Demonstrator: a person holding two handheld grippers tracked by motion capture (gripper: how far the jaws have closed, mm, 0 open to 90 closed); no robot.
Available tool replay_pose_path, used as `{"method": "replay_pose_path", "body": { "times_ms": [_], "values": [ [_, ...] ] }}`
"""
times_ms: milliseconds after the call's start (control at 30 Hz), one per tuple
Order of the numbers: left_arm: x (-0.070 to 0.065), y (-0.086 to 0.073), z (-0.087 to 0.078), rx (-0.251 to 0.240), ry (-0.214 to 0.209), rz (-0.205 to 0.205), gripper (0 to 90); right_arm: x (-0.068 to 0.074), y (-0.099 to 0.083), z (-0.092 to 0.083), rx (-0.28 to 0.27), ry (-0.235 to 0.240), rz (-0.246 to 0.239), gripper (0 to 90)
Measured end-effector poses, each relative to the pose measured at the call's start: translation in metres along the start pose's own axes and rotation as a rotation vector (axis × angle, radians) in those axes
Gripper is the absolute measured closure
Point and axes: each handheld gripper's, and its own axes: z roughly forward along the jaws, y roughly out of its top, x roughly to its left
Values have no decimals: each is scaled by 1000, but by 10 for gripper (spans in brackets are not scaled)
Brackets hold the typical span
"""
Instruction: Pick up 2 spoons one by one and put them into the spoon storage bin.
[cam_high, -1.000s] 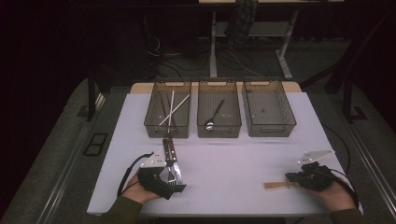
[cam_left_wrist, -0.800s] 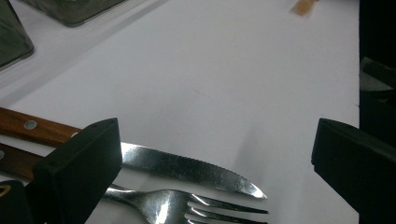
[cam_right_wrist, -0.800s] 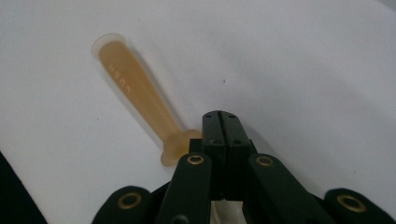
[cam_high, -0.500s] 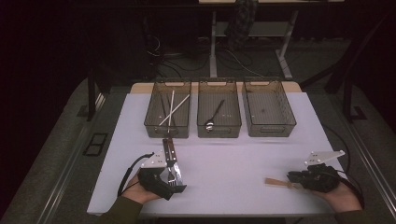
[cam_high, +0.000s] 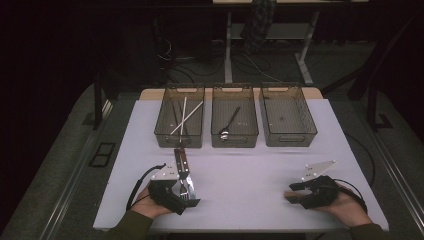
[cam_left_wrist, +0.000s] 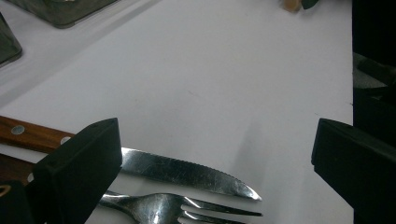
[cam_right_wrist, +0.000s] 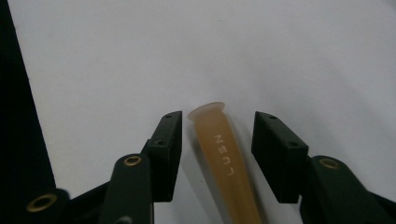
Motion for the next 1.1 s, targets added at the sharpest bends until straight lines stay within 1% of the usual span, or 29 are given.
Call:
{"method": "replay_pose_path", "body": {
  "times_ms": [33, 67, 100, 167, 300, 433, 500, 667, 767, 867, 967, 1100],
  "values": [
    [0, 0, 0, 0, 0, 0, 4, 1, 1, 2, 12, 0, -17, 541],
    [0, 0, 0, -3, -1, -3, 4, 3, 2, 3, 21, -13, -28, 560],
    [0, 0, 0, -1, -2, -1, 4, 4, 3, 3, 29, -29, -51, 582],
    [0, 0, 1, 1, -2, -1, 4, 5, 4, 4, 43, -38, -69, 587],
    [-1, 0, 2, 2, -8, -1, 4, 6, 3, 4, 36, -40, -101, 606],
    [-1, 0, 2, 5, -7, 0, 4, 7, 2, 4, 28, -27, -120, 668],
    [-1, 0, 2, 7, -8, 0, 5, 7, 2, 4, 24, -21, -137, 718],
    [-1, 0, 3, 9, -12, 2, 5, 8, 1, 3, 21, -23, -139, 732],
    [-1, 0, 2, 5, -17, 5, 5, 7, 0, 3, 9, -16, -115, 733],
    [-1, 0, 2, -2, -19, 0, 6, 5, 1, 3, 9, -12, -90, 734],
    [-1, 0, 2, -6, -20, 4, 6, 4, 3, 2, 5, -30, -80, 734],
    [0, 0, 3, -10, -25, 0, 6, 0, 7, -2, -39, -21, -52, 736]
  ]
}}
